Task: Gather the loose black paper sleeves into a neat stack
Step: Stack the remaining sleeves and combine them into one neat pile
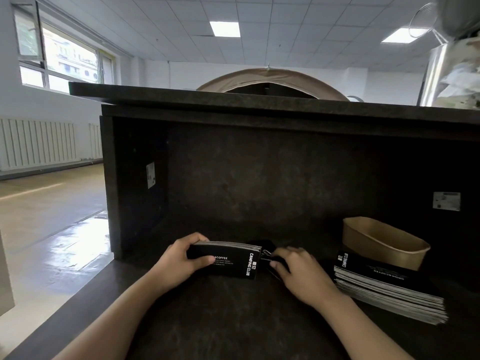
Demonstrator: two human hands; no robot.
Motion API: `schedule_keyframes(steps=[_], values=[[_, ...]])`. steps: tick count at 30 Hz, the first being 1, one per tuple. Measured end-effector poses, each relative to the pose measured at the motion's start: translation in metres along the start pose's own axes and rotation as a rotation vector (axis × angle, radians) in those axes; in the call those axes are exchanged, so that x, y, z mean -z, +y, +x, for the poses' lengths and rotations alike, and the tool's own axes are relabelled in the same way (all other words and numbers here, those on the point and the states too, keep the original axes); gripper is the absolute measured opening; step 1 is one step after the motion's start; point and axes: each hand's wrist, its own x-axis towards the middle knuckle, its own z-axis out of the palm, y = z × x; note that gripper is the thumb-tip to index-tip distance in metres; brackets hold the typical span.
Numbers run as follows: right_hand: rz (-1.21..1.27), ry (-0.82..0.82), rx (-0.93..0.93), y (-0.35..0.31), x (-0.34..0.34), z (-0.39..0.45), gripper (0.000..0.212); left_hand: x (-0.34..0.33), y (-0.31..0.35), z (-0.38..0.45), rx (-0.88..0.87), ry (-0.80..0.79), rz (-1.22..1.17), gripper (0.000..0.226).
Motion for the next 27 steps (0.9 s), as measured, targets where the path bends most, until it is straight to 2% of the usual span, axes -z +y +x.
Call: schedule_keyframes(steps=[4,8,9,12,14,15,16,18,20,22,25,27], values=[[0.154,0.183,-0.099,0.001,0.004,-0.002,0.014,-0.003,0.004,-0.002,-0.02,-0.016,0.006,0.015],[0.424,0.523,-0.143,-0.003,0.021,-0.005,0.012,-0.005,0.007,-0.005,-0.034,-0.032,-0.009,0.005],[0.507,0.533,-0.115,-0.006,0.025,-0.007,0.01,-0.006,0.012,-0.006,-0.018,-0.035,-0.059,0.013],[0.656,0.333,0.016,-0.015,0.029,-0.01,0.011,-0.008,0.019,-0.009,0.139,-0.015,-0.306,0.054],[0.506,0.202,0.095,-0.019,0.021,-0.009,0.014,-0.007,0.017,-0.007,0.204,-0.02,-0.333,0.069],[0.401,0.15,0.112,-0.021,0.015,-0.009,0.013,-0.007,0.014,-0.006,0.175,-0.048,-0.315,0.073],[0.318,0.104,0.107,-0.024,0.01,-0.009,0.014,-0.008,0.015,-0.008,0.126,-0.082,-0.305,0.069],[0.269,0.04,0.038,-0.029,0.003,-0.011,0.027,-0.011,0.016,-0.011,-0.006,-0.091,-0.191,0.043],[0.272,0.003,-0.012,-0.035,0.0,-0.011,0.054,-0.015,0.018,-0.011,-0.145,-0.084,-0.008,0.012],[0.256,-0.022,0.025,-0.038,-0.001,-0.009,0.076,-0.016,0.016,-0.01,-0.235,-0.102,0.063,0.018],[0.144,-0.057,0.089,-0.039,-0.002,-0.008,0.071,-0.017,0.014,-0.007,-0.252,-0.1,0.047,0.021],[0.163,-0.076,0.088,-0.037,0.001,-0.008,0.066,-0.019,0.013,-0.006,-0.26,-0.093,0.062,0.023]])
